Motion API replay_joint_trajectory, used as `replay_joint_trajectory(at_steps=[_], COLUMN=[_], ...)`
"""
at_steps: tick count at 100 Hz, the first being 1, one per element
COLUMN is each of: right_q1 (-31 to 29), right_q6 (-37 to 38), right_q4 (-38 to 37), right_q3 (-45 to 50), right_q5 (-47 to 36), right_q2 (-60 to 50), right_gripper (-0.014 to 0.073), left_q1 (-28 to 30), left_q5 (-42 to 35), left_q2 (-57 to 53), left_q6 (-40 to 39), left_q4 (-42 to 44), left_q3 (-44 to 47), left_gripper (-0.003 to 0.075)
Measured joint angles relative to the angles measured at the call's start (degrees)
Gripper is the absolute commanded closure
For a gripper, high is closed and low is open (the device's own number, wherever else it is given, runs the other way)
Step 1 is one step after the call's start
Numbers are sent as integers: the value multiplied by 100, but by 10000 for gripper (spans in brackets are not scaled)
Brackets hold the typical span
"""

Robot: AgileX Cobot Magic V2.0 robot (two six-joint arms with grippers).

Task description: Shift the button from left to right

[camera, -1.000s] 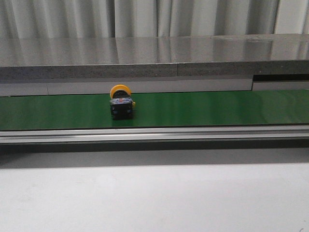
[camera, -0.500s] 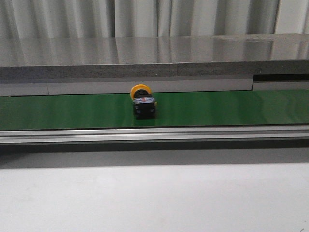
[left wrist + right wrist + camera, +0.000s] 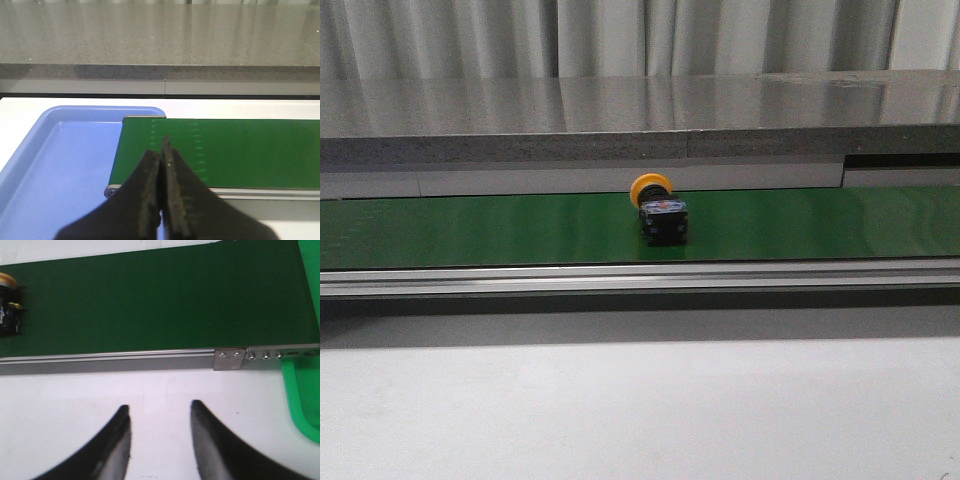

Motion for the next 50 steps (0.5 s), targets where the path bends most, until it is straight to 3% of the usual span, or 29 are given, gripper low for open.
replay_joint_trajectory(at_steps=[9, 27, 50], right_q1=[0, 0, 21], right_q6=[0, -47, -819], right_q4=[60, 207, 718], right_q3=[0, -17, -476], right_q5=[-50, -117, -137], right_q2=[0, 111, 756], right_gripper=[-4, -2, -2], left_q1=[0, 0, 0], left_q5=[0, 0, 0], left_q2=[0, 0, 0], left_q6=[0, 0, 0], left_q4=[0, 0, 0], left_q3=[0, 0, 0], left_gripper=[740, 740, 740])
